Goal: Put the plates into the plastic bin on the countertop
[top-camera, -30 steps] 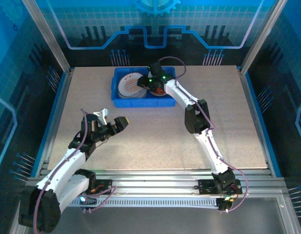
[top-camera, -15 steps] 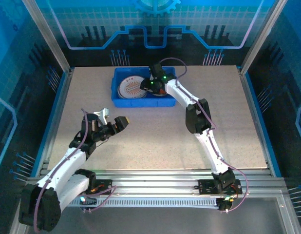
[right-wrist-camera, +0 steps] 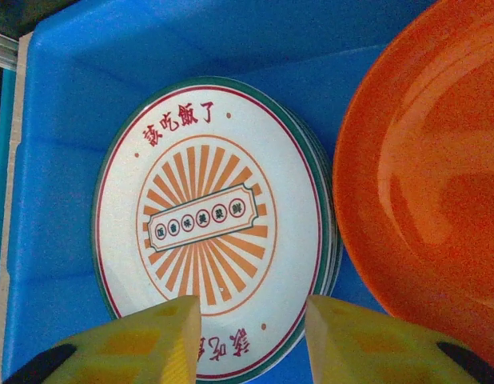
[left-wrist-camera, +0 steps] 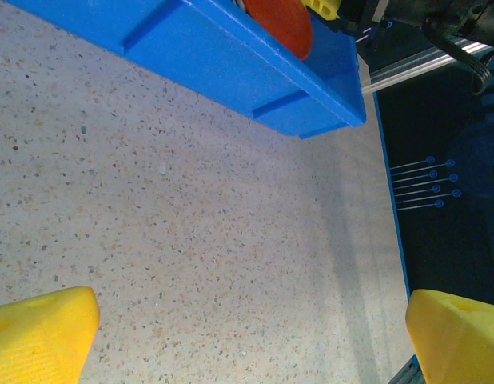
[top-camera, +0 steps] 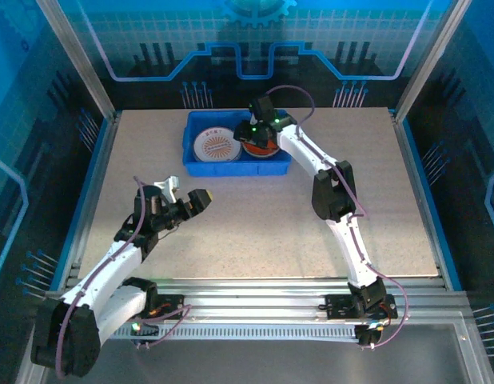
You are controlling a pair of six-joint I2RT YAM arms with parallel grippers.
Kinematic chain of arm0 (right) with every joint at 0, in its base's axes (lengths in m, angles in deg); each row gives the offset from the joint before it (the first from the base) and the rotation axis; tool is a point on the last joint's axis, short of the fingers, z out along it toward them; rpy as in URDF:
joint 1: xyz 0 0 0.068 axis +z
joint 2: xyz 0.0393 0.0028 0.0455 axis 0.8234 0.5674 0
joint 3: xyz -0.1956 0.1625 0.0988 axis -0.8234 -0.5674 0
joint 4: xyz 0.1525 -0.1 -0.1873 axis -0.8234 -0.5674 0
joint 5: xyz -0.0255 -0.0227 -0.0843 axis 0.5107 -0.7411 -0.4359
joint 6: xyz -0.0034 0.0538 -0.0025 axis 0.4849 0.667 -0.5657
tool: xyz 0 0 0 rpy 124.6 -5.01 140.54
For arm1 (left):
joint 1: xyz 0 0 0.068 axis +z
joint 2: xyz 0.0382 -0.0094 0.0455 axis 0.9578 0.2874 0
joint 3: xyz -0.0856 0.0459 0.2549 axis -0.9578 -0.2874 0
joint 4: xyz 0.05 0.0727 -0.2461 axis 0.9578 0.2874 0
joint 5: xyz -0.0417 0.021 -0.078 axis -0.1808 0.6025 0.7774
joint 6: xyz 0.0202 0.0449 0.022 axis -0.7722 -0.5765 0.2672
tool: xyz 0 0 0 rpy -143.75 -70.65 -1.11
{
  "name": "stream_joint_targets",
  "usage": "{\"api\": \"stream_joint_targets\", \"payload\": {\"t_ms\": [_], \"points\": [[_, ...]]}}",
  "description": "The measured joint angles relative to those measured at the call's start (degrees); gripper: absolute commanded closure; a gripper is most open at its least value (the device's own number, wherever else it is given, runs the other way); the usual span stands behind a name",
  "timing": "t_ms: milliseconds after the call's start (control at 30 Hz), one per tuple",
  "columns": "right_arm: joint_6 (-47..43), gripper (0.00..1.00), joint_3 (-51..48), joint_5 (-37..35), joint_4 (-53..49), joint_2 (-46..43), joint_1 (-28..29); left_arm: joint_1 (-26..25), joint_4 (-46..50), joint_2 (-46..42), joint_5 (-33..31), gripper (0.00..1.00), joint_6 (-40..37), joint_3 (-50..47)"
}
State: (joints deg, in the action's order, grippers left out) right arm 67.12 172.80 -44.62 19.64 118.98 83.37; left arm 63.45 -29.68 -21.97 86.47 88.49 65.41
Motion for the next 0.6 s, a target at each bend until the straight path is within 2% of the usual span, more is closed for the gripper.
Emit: {"api": "stream_joint_targets", "payload": {"t_ms": [100,200,367,467,533,567,600], "points": [[0.24,0.64,-1.79,0.85,1.9,-0.24,-0.13,0.0,0.11,-0.17,0.02,0.01,-0.02,0.0],[0.85,0.66,-10.21,2.93,7.65,-3.02,-0.55,-0.02,1.22,-1.6,-0.44,0.01,-0.44,0.02],[0.5,0.65,-23.56,5.86,14.16,-11.04,-1.88,0.0,5.07,-3.74,-2.56,0.01,-2.84,2.23],[-0.79,0.63,-29.18,6.8,17.49,-19.1,-2.99,-0.02,6.29,-3.54,-3.74,0.01,-4.09,4.92],[-2.47,0.56,-32.74,7.37,19.89,-26.62,-3.8,-0.24,6.49,-2.45,-5.11,0.01,-4.61,6.95],[-3.34,0.46,-34.42,7.54,21.0,-29.97,-4.04,-0.46,6.45,-1.84,-5.68,0.01,-4.72,7.76],[-4.2,0.29,-36.61,7.61,22.34,-33.88,-4.31,-0.92,6.38,-1.09,-6.67,0.01,-4.94,8.63]]}}
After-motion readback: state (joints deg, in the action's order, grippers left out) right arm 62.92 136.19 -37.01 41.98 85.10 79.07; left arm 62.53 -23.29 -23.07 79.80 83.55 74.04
